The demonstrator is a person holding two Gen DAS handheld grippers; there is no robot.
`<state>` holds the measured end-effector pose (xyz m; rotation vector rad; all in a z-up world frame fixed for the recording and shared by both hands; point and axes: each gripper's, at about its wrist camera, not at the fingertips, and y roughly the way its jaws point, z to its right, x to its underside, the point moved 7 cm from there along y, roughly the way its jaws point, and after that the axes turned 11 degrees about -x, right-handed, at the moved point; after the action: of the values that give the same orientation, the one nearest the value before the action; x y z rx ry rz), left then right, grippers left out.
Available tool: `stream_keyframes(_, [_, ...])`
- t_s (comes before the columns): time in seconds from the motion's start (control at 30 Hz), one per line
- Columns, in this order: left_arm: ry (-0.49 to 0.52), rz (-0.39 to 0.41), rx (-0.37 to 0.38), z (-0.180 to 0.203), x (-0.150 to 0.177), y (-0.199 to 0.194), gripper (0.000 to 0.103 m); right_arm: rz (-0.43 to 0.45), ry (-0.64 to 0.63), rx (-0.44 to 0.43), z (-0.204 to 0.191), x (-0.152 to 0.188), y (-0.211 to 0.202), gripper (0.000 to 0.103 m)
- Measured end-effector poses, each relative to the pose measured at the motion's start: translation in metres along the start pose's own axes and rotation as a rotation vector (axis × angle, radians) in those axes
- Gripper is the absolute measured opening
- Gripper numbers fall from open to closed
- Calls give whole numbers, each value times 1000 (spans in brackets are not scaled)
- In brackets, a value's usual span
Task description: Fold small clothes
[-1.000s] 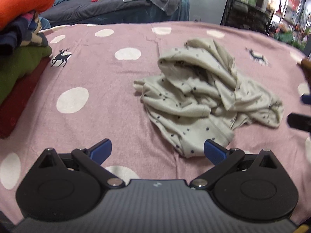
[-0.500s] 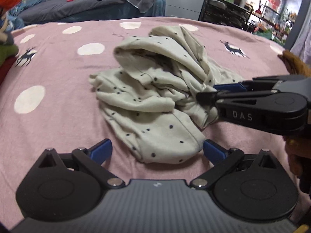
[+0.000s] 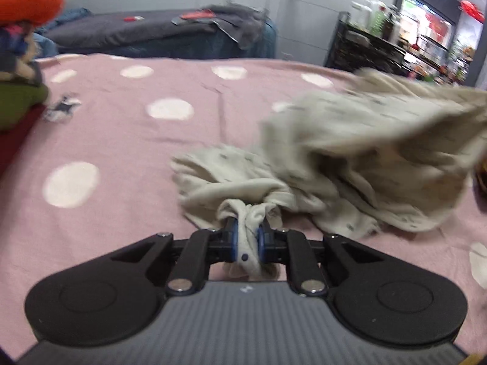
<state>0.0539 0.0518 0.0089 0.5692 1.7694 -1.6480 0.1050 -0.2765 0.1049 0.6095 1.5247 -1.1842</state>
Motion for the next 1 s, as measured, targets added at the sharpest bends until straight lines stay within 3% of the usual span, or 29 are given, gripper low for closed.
stream_keyframes(0.23, [-111, 81, -217, -92, -39, -25, 12, 78, 95, 229, 76, -11, -53, 5])
stream_keyframes(0.33, [-155, 46, -204, -110, -41, -26, 13, 84, 126, 280, 90, -9, -65, 5])
stream_keyframes(0.4, [-147, 31, -171, -103, -39, -25, 20, 88, 181, 235, 91, -4, -66, 5])
stream_keyframes(0.43, [-116, 18, -145, -92, -37, -23, 36, 89, 193, 208, 88, -2, -64, 5])
stream_keyframes(0.47, [-91, 13, -122, -78, -34, -22, 65, 81, 194, 195, 84, 0, -63, 5])
stream_keyframes(0.53, [-53, 17, -70, -46, -28, -23, 97, 90, 187, 177, 74, -1, -61, 5])
stream_keyframes(0.8, [281, 13, 328, 147, 15, -49, 98, 109, 143, 129, 56, -10, -65, 5])
stream_keyframes(0.87, [390, 67, 344, 187, 23, -55, 97, 105, 157, 129, 57, -8, -66, 5])
stream_keyframes(0.93, [465, 103, 313, 214, 28, -52, 91, 97, 177, 121, 58, -5, -68, 6])
stream_keyframes(1.0, [484, 79, 333, 230, 31, -40, 69, 97, 189, 119, 58, -2, -71, 6])
